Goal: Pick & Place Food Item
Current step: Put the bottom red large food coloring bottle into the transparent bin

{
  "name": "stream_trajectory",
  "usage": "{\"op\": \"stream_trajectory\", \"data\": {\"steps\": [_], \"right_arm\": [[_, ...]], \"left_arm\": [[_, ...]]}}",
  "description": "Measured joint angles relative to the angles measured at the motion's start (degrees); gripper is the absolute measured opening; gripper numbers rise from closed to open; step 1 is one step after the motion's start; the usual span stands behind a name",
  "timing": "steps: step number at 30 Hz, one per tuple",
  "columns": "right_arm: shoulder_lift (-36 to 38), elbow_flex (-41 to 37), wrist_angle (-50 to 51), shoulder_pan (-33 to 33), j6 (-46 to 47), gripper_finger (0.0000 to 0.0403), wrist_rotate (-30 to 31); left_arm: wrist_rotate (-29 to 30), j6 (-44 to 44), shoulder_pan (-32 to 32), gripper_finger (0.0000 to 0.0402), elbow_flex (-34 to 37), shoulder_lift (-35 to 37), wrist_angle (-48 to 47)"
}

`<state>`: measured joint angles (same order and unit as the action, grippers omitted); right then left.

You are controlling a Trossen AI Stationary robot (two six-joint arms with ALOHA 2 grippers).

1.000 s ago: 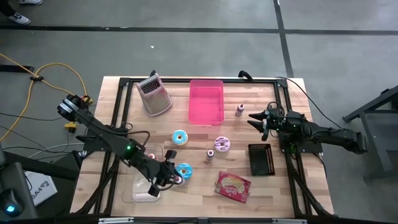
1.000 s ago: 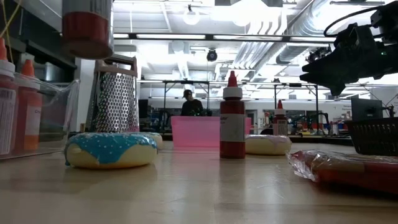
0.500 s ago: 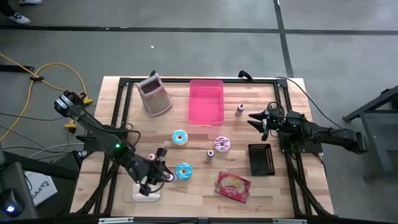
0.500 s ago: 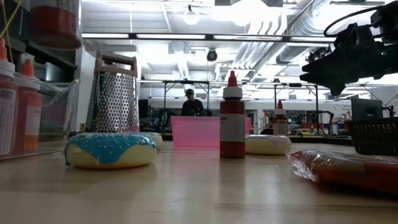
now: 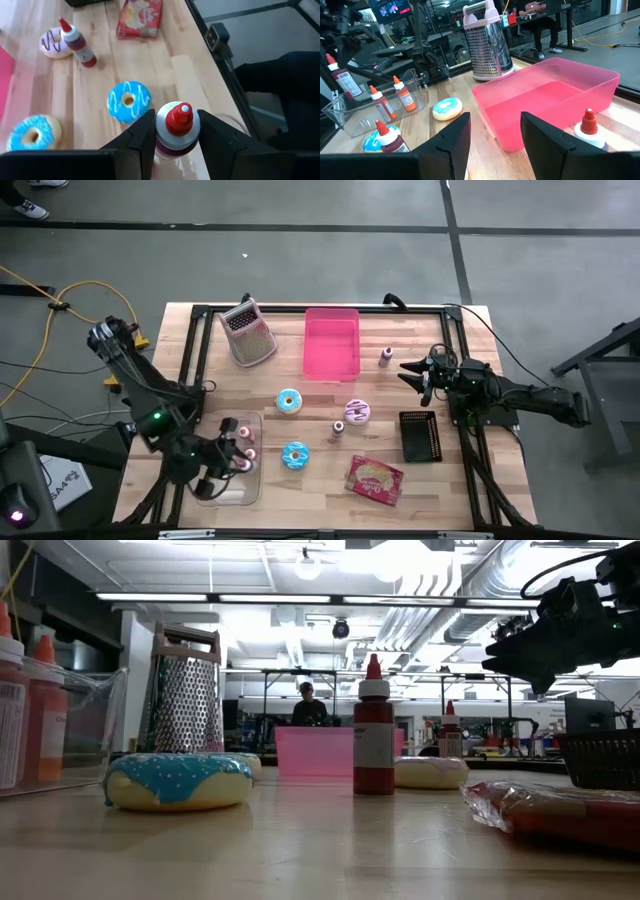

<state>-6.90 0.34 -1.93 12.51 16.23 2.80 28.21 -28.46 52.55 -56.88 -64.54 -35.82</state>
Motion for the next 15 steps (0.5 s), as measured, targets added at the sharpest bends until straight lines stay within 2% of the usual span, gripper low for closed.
{"op": "stream_trajectory", "data": {"steps": [8, 15], "right_arm": [[0.0, 0.0, 0.0, 0.02, 0.02, 0.016, -0.01], [0.0, 0.0, 0.0, 0.0, 0.02, 0.016, -0.01]], "left_arm": [[3.8, -9.93, 6.28, 0.012, 0.0, 0.62, -6.08], [4.91, -18.06, 8.17, 0.012, 1.48, -1.06, -8.01]]}}
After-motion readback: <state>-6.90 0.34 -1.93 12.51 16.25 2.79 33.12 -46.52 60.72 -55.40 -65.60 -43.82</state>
